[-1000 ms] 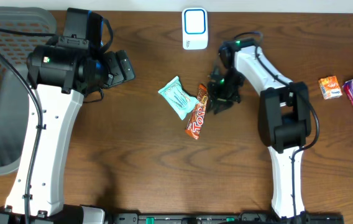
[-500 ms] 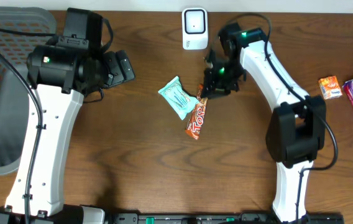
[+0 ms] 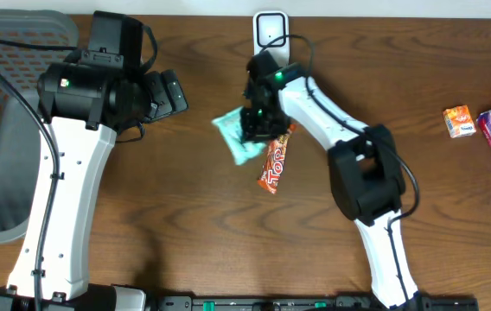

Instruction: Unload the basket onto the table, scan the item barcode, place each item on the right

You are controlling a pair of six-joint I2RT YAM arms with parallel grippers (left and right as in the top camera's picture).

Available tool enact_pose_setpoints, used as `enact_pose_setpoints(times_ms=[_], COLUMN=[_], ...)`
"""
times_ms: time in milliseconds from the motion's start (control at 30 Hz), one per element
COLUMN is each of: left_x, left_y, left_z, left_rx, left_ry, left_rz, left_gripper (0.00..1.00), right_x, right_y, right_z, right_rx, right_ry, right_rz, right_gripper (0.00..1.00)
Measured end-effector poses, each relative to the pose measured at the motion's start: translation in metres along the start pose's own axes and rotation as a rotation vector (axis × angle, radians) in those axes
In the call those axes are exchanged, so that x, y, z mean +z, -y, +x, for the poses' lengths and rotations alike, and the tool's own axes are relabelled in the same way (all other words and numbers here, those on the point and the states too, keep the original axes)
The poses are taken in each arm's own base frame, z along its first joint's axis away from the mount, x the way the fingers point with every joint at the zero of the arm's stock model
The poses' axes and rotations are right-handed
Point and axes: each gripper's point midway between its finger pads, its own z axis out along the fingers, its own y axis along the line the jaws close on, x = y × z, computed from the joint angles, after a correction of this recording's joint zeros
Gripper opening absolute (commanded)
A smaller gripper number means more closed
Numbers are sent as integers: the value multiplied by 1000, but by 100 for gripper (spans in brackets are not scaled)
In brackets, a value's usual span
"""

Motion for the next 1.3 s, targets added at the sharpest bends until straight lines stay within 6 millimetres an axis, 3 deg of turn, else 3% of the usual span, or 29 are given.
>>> enact_pose_setpoints(times_ms=[133,300,433,600,800,1133,1200,1300], left_x=[0,0,0,0,0,0,0,0], left_y=[0,0,0,0,0,0,0,0], left_z=[0,0,0,0,0,0,0,0], left_rx=[0,0,0,0,0,0,0,0], left_ry=[0,0,0,0,0,0,0,0], left_rz=[0,0,0,0,0,0,0,0], left_gripper=[98,98,98,98,98,98,98,98], right_x=[5,-3,-26,-47,-34,-11,-12,-16], right_y=[-37,-53,-35,16,48,61,65,75], right_z=[-19,-10,3,27,38,41,44,52], right_rx=[-69,-62,7,100,155,180,194,209], right_ry=[72,26,-38,-103,-77,43,57,54], right_rz=[-145,-193,-125,109,348,537,548,586], right_gripper=[32,43,45,46,45,43,38,10])
